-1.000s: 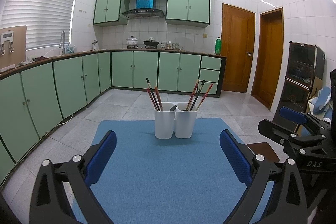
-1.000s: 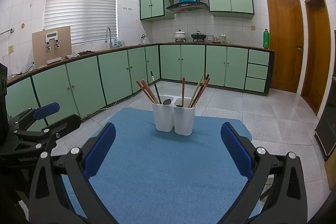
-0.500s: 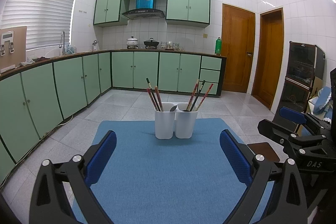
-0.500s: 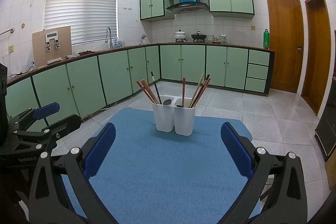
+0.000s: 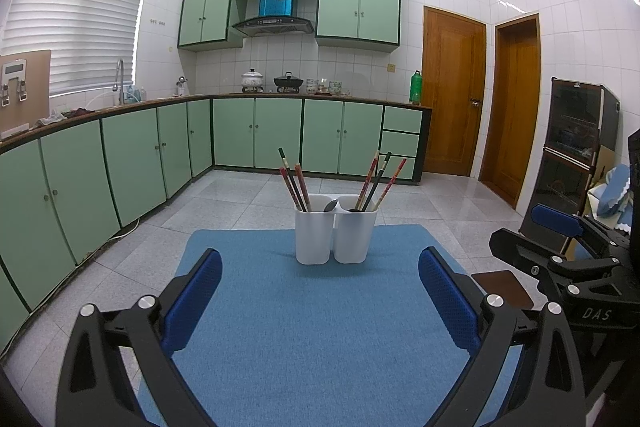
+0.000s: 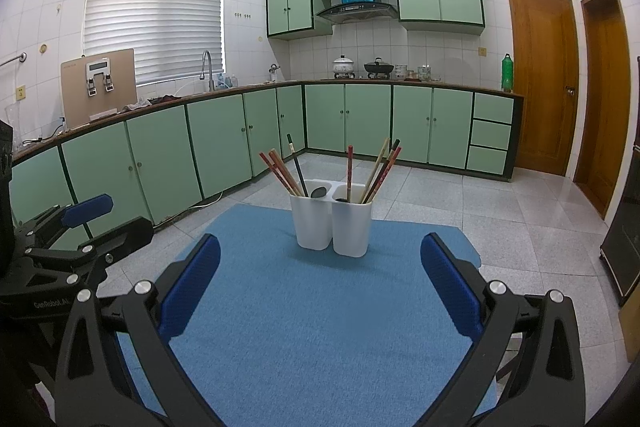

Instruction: Organize utensils

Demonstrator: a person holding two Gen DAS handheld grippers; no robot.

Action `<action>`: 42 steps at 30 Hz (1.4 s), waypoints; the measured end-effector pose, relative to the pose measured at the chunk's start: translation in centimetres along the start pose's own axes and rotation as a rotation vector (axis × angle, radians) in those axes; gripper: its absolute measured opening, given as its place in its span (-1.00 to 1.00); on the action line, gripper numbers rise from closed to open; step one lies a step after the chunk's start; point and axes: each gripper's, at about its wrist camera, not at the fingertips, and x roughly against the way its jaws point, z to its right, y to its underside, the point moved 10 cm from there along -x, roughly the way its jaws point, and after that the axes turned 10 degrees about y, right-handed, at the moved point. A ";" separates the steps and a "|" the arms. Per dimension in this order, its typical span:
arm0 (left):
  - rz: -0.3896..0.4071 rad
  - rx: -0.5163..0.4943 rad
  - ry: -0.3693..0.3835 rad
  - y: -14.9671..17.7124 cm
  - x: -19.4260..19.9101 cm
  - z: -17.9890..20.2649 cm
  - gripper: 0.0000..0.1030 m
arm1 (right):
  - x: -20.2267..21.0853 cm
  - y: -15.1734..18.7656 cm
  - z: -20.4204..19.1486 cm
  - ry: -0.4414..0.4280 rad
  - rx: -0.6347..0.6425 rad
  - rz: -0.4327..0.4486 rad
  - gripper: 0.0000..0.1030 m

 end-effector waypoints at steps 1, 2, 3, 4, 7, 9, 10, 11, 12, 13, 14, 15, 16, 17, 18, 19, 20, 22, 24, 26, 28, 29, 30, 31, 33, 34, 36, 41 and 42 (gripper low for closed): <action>-0.001 0.000 0.000 0.0 0.0 0.0 0.87 | 0.0 0.0 0.0 0.000 0.001 0.000 0.89; -0.001 0.000 0.000 0.0 0.0 0.0 0.87 | 0.0 0.0 0.0 0.001 0.001 0.000 0.89; -0.001 -0.002 -0.001 0.0 0.1 0.0 0.87 | 0.0 0.0 0.0 0.001 0.001 0.000 0.89; -0.001 -0.001 0.000 0.1 0.1 0.0 0.87 | 0.0 0.0 0.0 0.000 0.000 0.000 0.89; -0.001 -0.001 0.000 0.1 0.1 0.0 0.87 | 0.0 0.0 0.0 0.001 0.000 0.001 0.89; -0.002 -0.001 -0.001 0.1 0.1 0.0 0.88 | 0.0 -0.1 0.0 0.001 0.000 -0.001 0.89; -0.001 -0.001 0.000 0.1 0.1 0.0 0.87 | 0.0 0.0 0.0 0.000 0.000 -0.001 0.89; -0.001 0.000 0.000 0.1 0.1 0.0 0.87 | 0.0 0.0 0.0 0.001 -0.001 -0.001 0.89; -0.002 0.000 0.000 0.1 0.1 0.0 0.88 | 0.0 0.0 0.0 0.001 0.000 -0.001 0.89; -0.002 -0.001 0.000 0.1 0.1 0.0 0.88 | -0.1 0.0 0.0 0.001 0.000 -0.002 0.89; -0.002 -0.001 -0.001 0.1 0.1 0.0 0.87 | -0.2 0.1 0.1 0.001 0.000 -0.003 0.89; -0.001 -0.001 0.000 0.1 0.1 0.0 0.87 | -0.2 0.1 0.1 0.001 0.000 -0.002 0.89; -0.001 -0.001 0.000 0.0 0.1 0.0 0.87 | -0.2 0.1 0.0 0.000 0.000 -0.002 0.89; -0.001 -0.001 0.000 0.1 0.1 0.0 0.87 | -0.2 0.1 0.1 0.000 0.001 -0.002 0.89; -0.002 -0.001 0.000 0.1 0.1 0.0 0.87 | -0.2 0.1 0.0 0.001 0.002 -0.002 0.89; -0.003 0.000 0.000 0.1 0.1 0.0 0.87 | -0.2 0.1 0.0 0.002 0.002 -0.002 0.89; -0.003 0.001 0.001 0.1 0.1 0.0 0.88 | -0.3 0.1 0.0 0.002 0.002 -0.002 0.89; -0.004 0.001 0.002 0.1 0.1 0.0 0.88 | -0.3 0.1 0.0 0.001 0.000 -0.004 0.89; -0.004 0.000 0.001 0.2 0.1 -0.1 0.88 | -0.3 0.1 0.0 0.002 0.001 -0.003 0.89; -0.003 0.000 0.001 0.2 0.2 -0.1 0.88 | -0.3 0.2 0.0 0.003 0.000 -0.004 0.89; -0.001 0.001 0.003 0.1 0.2 0.0 0.87 | -0.4 0.3 0.0 0.004 -0.001 -0.004 0.89; -0.001 0.001 0.003 0.0 0.1 0.0 0.88 | -0.4 0.4 0.0 0.004 -0.002 -0.005 0.89; 0.000 0.001 0.003 0.1 0.1 0.0 0.88 | -0.5 0.5 0.2 0.003 -0.002 -0.006 0.89; 0.001 0.001 0.005 0.0 0.1 0.1 0.88 | -0.6 0.6 0.2 0.004 -0.002 -0.007 0.89; 0.000 0.000 0.008 0.0 0.1 0.1 0.87 | -0.7 0.6 0.3 0.004 -0.002 -0.009 0.89; -0.001 0.000 0.007 0.0 0.0 0.1 0.87 | -0.7 0.6 0.3 0.003 -0.003 -0.009 0.89; -0.002 0.000 0.006 0.0 -0.1 0.1 0.87 | -0.7 0.6 0.3 0.004 -0.002 -0.008 0.89; -0.006 0.003 0.004 0.0 -0.2 0.2 0.87 | -0.7 0.6 0.4 0.003 -0.003 -0.010 0.89; -0.007 0.003 0.004 0.0 -0.2 0.2 0.87 | -0.7 0.7 0.4 0.004 -0.003 -0.010 0.89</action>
